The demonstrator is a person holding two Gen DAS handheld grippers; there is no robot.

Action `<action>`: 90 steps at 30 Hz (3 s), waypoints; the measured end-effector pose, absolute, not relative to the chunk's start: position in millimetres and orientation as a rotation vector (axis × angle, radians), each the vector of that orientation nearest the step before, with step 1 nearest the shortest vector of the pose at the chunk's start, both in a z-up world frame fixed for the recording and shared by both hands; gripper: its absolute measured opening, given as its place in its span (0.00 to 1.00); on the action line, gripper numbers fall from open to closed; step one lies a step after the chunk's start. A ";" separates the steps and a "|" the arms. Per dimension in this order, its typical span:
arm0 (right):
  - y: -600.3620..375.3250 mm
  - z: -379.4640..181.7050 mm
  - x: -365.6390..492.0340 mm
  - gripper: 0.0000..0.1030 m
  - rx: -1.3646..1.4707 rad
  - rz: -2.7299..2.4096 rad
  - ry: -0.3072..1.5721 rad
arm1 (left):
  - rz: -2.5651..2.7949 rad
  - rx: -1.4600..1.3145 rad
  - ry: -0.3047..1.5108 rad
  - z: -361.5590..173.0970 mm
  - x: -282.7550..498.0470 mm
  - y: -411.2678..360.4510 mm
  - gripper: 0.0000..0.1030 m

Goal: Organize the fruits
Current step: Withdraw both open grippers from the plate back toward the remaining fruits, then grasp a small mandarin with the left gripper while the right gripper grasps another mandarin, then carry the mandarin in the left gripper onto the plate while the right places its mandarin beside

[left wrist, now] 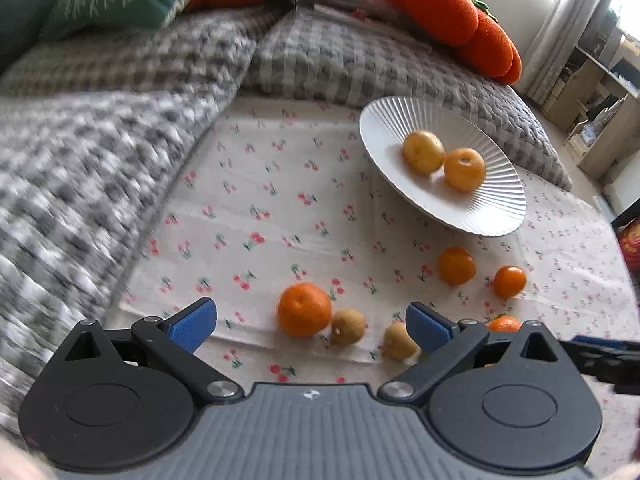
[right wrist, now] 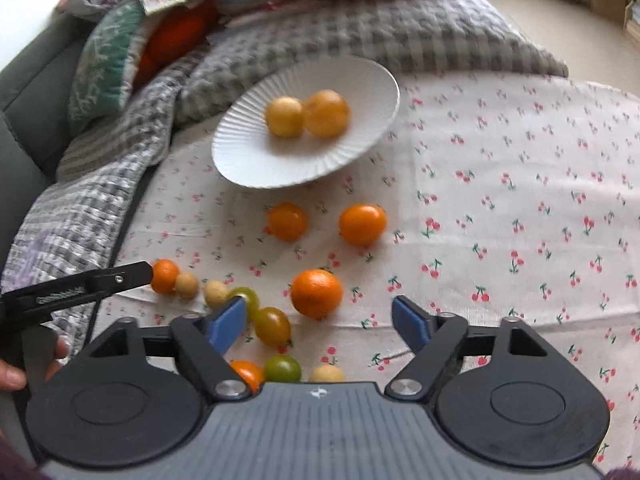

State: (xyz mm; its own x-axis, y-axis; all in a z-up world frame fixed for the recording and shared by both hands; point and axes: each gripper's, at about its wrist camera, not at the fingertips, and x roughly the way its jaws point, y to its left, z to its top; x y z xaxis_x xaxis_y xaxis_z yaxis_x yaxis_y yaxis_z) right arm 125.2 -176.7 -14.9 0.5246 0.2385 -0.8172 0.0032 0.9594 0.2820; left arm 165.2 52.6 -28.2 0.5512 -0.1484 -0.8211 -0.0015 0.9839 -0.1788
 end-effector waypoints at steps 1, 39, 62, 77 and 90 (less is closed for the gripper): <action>-175.5 -16.7 125.7 0.68 0.255 0.135 1.011 | -0.092 -0.191 0.996 -30.0 166.5 54.9 0.94; -145.4 -46.3 148.8 0.33 0.088 0.103 1.001 | -0.054 -0.153 0.987 -55.1 184.4 49.9 0.43; -141.5 -37.4 145.5 0.31 0.090 0.128 0.950 | -0.013 -0.243 1.026 -65.4 191.1 64.2 0.30; -148.3 -13.7 152.3 0.31 0.097 0.146 0.832 | -0.066 -0.236 0.899 -30.7 197.7 47.0 0.29; -163.3 -6.0 190.7 0.31 0.066 0.128 0.744 | -0.153 -0.301 0.828 -17.7 228.9 21.2 0.29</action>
